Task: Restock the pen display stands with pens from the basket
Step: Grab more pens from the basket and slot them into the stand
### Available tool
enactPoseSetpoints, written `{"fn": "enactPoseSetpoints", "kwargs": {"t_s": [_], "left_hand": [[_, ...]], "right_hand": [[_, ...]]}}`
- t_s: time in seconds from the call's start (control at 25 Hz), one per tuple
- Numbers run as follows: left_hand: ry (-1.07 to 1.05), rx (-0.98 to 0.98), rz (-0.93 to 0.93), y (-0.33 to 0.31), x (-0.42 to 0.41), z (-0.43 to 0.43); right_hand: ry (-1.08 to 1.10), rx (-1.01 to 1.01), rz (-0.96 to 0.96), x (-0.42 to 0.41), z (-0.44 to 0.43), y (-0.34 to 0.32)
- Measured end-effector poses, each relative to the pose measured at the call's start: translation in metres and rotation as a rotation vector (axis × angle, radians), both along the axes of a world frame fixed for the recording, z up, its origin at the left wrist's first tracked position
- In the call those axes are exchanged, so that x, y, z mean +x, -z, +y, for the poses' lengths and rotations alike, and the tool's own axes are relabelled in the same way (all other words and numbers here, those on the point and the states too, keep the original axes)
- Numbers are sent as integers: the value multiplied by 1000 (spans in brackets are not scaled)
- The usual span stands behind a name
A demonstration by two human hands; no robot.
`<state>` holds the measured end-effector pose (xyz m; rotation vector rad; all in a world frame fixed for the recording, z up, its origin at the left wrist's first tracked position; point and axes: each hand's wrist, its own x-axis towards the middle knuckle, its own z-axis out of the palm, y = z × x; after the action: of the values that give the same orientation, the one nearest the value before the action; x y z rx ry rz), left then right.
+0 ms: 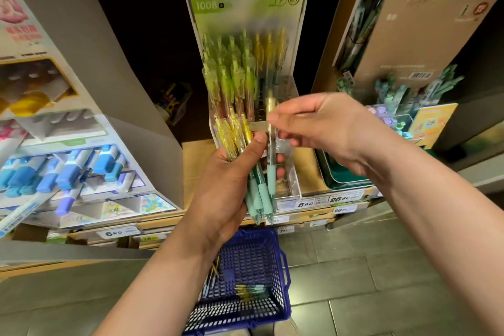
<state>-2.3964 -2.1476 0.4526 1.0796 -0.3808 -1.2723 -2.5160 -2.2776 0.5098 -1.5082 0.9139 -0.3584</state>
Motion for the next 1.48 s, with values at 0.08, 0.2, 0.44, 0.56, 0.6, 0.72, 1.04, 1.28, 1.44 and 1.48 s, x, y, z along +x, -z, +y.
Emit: {"fn": "enactPoseSetpoints", "kwargs": {"t_s": [0.08,0.2,0.44,0.56,0.6,0.72,1.04,1.28,1.44,1.48], "left_hand": [[-28,27,30,1,0,-1],[-65,57,54,3,-2,-1],[-49,70,84,8,-7,-1],[-42,81,78,7,-6,0],[-42,81,73,7,-4,0],[-42,74,77,9,-2,1],[-85,35,34,9,-5,-1],[-82,-24,19,7,-5,-5],[-73,-75,10,7,-9,-5],[-76,-72,10,7,-9,-5]], "right_hand": [[162,38,-139,-2,-10,-7],[358,-173,-254,-6,-35,-21],[369,-560,-232,5,-66,-34],[312,-675,-110,15,-62,-30],[282,-731,-33,19,-60,-29],[142,-852,217,28,-58,-24],[144,-758,393,31,-54,-19],[-59,-456,317,14,-17,-5],[-108,-153,111,11,-2,8],[-88,-86,63,11,0,10]]}}
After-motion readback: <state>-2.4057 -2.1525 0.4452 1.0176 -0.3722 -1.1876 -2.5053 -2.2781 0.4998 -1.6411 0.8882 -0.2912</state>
